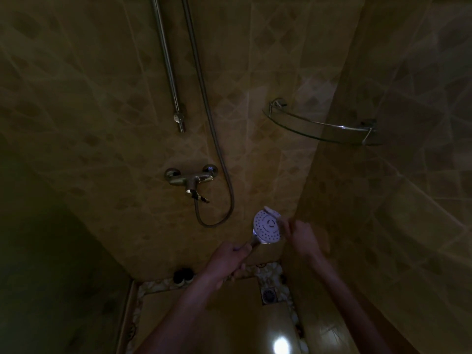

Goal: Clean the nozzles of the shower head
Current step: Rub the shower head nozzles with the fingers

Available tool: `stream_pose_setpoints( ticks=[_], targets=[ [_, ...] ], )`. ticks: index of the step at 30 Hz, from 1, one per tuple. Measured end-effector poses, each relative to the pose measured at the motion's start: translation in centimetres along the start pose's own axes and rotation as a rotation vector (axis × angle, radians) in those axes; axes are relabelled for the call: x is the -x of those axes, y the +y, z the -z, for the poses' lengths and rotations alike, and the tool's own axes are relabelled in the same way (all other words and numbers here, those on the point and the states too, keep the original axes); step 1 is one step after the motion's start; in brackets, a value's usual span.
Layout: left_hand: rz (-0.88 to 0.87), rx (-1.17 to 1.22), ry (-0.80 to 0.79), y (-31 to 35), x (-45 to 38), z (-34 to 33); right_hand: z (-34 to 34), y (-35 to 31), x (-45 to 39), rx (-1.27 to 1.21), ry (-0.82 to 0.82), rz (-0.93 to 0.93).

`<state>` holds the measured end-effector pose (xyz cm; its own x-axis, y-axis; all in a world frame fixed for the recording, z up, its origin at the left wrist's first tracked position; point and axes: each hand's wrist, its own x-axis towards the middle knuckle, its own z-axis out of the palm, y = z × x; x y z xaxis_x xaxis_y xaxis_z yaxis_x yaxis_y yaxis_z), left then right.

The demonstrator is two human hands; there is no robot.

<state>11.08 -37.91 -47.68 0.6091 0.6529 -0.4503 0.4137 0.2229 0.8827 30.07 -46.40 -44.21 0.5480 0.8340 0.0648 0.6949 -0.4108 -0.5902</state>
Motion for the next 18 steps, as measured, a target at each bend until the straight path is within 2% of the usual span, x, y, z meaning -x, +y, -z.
stream_pose_setpoints(
  ticks=[2, 3, 6, 9, 10, 11, 13, 15, 17, 18],
  targets=[
    [0.008, 0.013, 0.013, 0.0, -0.1, 0.2, -1.2, 0.2, 1.8, 0.360, -0.058, 0.092],
    [0.014, 0.010, 0.022, -0.1, -0.1, 0.2, -1.6, 0.3, 2.5, 0.446, -0.067, 0.138],
    [0.035, 0.004, 0.027, -0.2, -0.2, -0.1, -1.3, 0.7, 1.2, 0.317, -0.101, 0.120],
    [0.035, 0.006, 0.016, -0.1, -0.3, -0.6, 0.0, 0.6, -0.8, -0.206, 0.002, -0.077],
    [0.027, 0.002, 0.010, 0.0, -0.3, -0.7, 0.2, 0.4, -1.0, -0.282, 0.016, -0.123],
    [0.020, -0.002, 0.005, 0.0, -0.4, -0.8, 0.1, 0.3, -0.8, -0.243, -0.016, -0.133],
    [0.016, -0.009, 0.008, -0.1, -0.3, -0.8, -0.5, 0.4, 0.5, 0.067, -0.106, -0.052],
    [0.020, -0.014, 0.015, -0.3, -0.2, -0.7, -1.0, 0.4, 2.0, 0.346, -0.106, 0.041],
    [0.015, -0.017, 0.010, -0.4, -0.1, -0.7, -1.0, 0.8, 1.6, 0.331, -0.105, 0.073],
    [0.014, -0.022, 0.006, -0.4, -0.1, -0.7, -1.0, 0.8, 1.0, 0.216, -0.102, 0.031]
  ],
)
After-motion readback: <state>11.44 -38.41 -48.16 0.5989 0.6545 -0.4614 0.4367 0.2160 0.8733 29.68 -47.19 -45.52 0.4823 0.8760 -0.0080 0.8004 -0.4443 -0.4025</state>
